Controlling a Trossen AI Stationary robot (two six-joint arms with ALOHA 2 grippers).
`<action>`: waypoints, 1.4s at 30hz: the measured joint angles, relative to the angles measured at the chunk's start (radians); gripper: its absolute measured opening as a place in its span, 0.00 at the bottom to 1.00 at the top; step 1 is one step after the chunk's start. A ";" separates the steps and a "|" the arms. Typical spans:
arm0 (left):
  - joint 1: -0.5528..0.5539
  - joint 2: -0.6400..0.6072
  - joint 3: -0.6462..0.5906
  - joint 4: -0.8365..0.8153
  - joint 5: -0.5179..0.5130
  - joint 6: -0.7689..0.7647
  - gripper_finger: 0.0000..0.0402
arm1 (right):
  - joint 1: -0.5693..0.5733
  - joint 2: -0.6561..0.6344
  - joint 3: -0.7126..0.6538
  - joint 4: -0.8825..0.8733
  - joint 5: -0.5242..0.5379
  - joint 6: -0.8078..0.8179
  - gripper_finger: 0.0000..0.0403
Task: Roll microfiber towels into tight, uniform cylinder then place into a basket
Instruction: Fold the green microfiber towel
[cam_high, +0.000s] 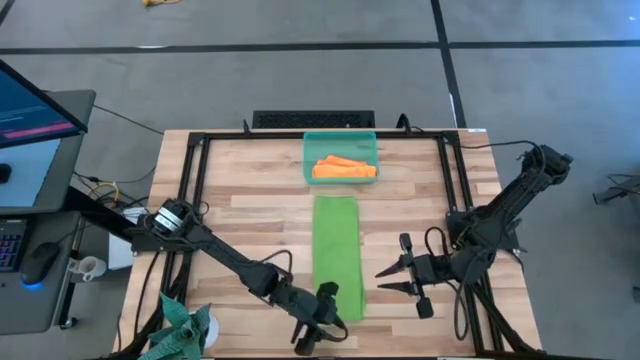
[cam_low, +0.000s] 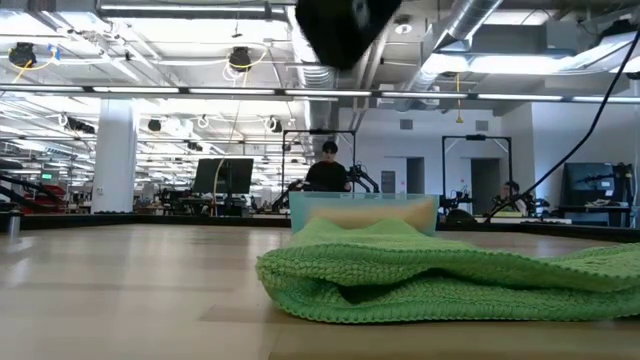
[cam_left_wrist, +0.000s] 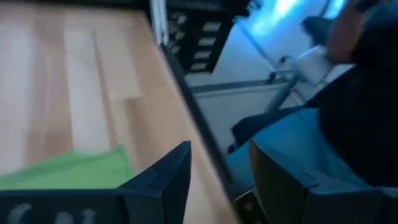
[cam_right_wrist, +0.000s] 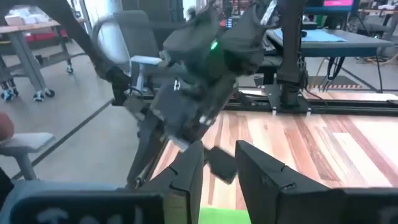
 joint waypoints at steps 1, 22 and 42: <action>0.005 -0.022 0.000 -0.020 0.003 0.005 0.39 | 0.000 0.000 0.000 0.004 0.000 0.000 0.29; -0.073 -0.274 -0.366 -0.023 -0.467 -0.138 0.39 | 0.024 0.190 0.188 -0.076 -0.004 -0.197 0.29; -0.099 -0.272 -0.376 -0.005 -0.447 -0.110 0.39 | 0.015 0.504 0.261 -0.214 -0.033 -0.049 0.37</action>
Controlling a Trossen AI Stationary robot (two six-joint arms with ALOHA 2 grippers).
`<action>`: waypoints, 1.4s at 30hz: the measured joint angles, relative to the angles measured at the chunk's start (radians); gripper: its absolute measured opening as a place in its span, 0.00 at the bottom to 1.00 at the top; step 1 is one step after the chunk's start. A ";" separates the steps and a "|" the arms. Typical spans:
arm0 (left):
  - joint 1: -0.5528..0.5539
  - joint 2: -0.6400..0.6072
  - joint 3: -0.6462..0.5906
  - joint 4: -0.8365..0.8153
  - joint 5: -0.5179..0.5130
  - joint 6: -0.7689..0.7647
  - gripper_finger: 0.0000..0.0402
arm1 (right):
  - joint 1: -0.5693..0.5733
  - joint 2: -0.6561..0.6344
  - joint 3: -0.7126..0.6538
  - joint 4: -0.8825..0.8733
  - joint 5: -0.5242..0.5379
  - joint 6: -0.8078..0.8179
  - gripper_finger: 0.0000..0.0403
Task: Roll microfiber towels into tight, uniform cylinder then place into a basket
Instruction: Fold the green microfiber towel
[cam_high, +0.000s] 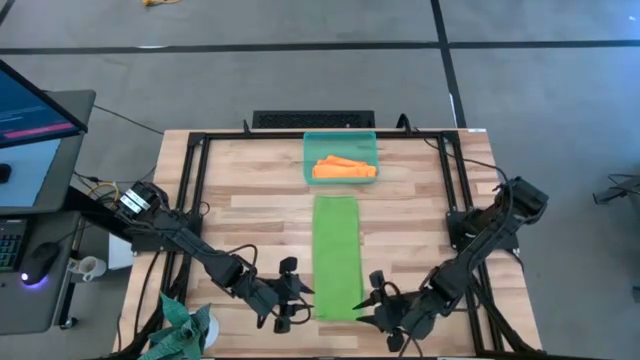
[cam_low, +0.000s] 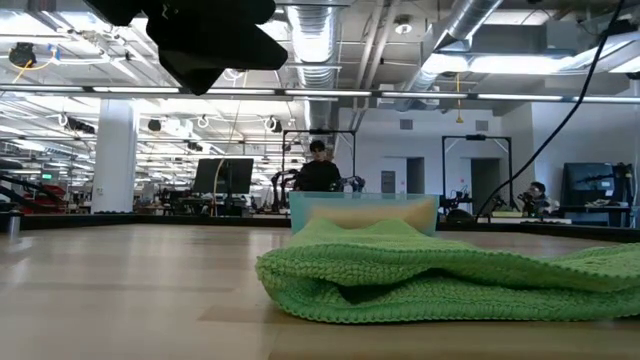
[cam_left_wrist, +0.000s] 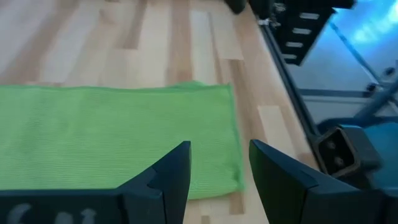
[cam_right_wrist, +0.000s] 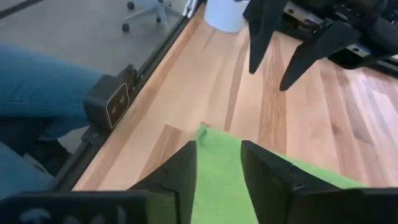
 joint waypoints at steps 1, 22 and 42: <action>0.000 0.000 0.000 0.000 0.022 -0.001 0.39 | -0.003 0.010 0.002 0.003 -0.001 0.000 0.39; 0.009 0.157 0.003 0.180 0.087 0.104 0.55 | -0.052 0.117 -0.001 -0.083 -0.116 0.113 0.57; 0.045 0.359 0.090 0.187 0.194 0.140 0.55 | -0.124 0.217 -0.006 -0.131 -0.317 0.198 0.57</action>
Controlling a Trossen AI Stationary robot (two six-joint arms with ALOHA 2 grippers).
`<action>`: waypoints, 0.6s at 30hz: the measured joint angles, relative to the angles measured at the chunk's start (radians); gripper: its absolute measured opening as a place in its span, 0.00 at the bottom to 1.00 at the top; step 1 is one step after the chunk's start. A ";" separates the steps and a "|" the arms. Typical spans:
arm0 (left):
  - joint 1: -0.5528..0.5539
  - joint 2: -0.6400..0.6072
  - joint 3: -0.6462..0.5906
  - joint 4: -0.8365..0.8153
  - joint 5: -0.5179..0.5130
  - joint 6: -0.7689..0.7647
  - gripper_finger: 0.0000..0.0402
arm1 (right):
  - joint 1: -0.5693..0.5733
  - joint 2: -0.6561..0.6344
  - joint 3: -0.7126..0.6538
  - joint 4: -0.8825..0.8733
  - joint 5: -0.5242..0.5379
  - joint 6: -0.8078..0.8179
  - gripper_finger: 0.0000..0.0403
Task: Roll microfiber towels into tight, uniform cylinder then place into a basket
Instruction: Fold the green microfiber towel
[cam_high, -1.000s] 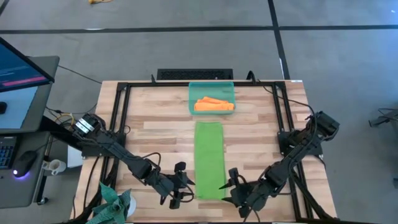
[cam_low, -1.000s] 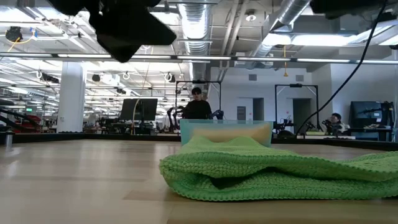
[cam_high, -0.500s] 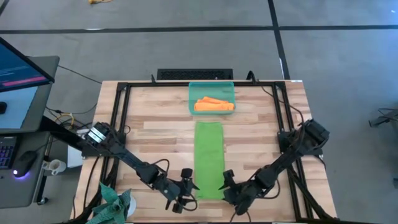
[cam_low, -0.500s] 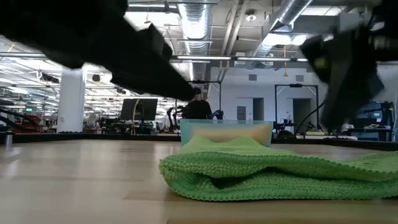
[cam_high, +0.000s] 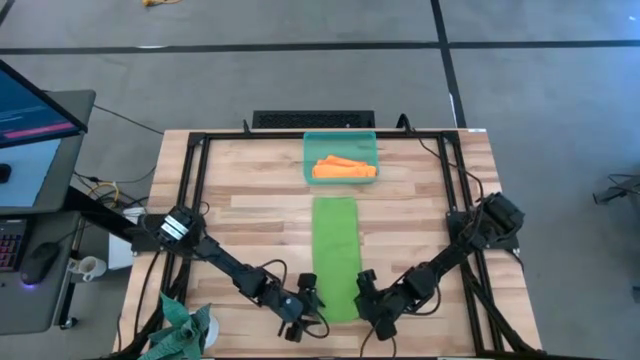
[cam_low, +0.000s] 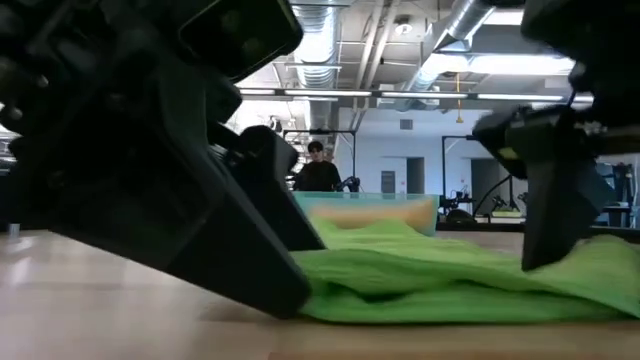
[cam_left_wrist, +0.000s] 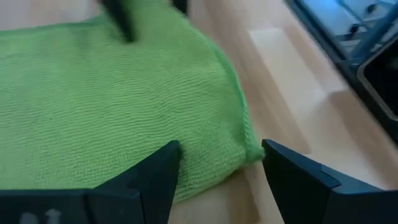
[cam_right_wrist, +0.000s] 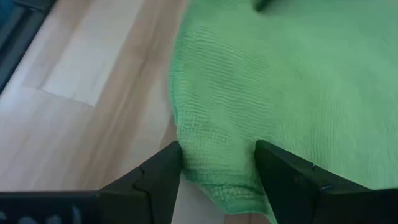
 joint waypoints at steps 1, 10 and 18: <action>0.000 0.000 0.004 -0.003 0.016 0.002 0.55 | -0.005 0.000 -0.003 -0.002 -0.002 0.011 0.57; 0.034 -0.002 0.008 -0.035 -0.002 -0.038 0.54 | -0.016 -0.002 -0.005 -0.008 -0.009 0.041 0.54; 0.037 -0.002 0.007 -0.034 -0.036 -0.062 0.31 | -0.017 -0.002 -0.007 -0.010 -0.013 0.054 0.26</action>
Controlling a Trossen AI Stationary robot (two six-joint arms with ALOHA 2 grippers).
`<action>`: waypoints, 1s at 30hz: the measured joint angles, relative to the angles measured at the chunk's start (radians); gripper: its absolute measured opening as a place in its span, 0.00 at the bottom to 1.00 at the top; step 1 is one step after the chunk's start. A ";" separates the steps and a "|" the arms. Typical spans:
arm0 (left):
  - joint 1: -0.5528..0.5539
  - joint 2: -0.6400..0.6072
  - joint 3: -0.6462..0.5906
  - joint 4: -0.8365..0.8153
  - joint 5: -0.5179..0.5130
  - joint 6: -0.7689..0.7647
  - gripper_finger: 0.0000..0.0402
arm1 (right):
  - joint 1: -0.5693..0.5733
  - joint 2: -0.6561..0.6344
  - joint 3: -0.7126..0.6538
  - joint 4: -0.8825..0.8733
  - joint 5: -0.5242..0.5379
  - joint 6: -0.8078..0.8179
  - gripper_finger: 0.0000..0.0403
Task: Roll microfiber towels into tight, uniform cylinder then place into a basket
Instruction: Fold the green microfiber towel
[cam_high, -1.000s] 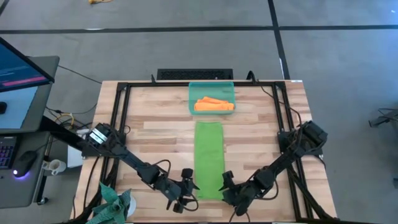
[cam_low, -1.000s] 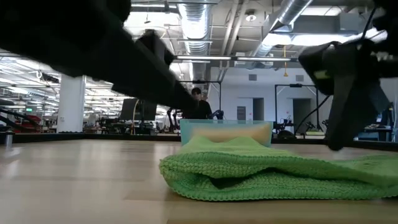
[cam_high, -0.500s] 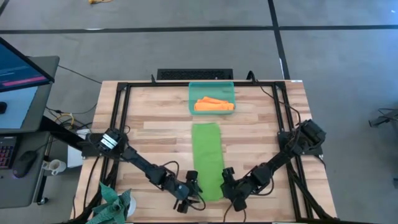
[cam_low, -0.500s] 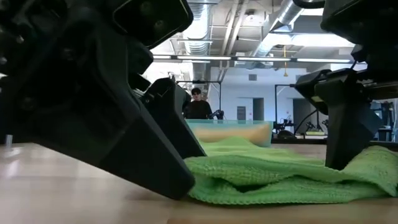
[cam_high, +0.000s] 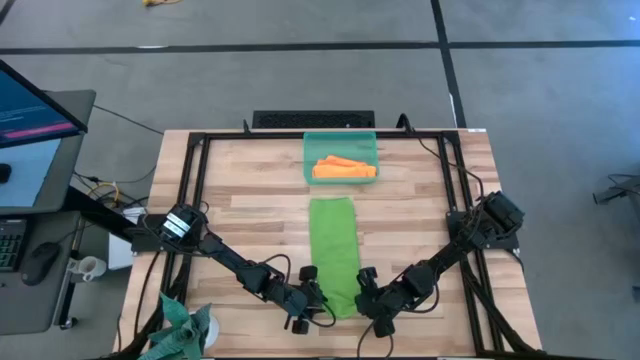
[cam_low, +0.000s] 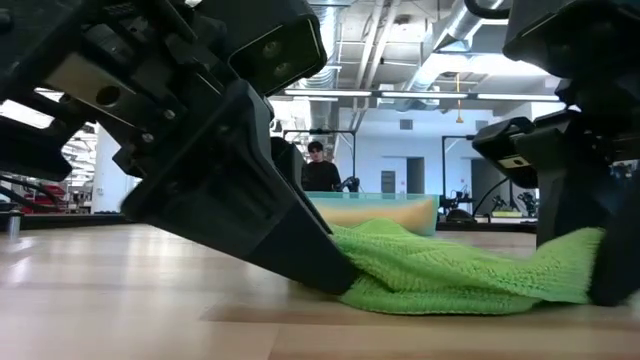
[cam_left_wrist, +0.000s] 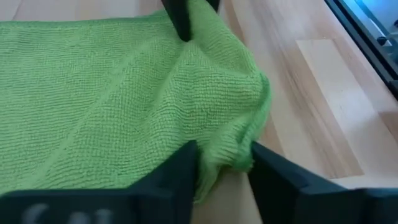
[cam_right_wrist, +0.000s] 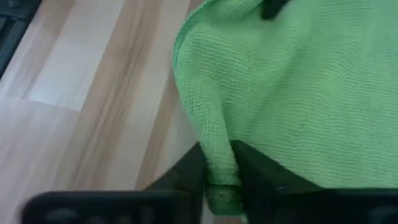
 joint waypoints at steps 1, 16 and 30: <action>-0.004 0.000 0.000 0.000 0.000 0.000 0.27 | 0.001 0.000 0.000 0.000 -0.001 0.000 0.21; -0.112 -0.016 0.246 -0.361 -0.060 0.023 0.01 | 0.064 0.002 0.147 -0.120 -0.042 0.001 0.03; -0.259 -0.017 0.639 -0.970 -0.490 0.008 0.01 | 0.147 0.001 0.446 -0.531 0.159 0.000 0.02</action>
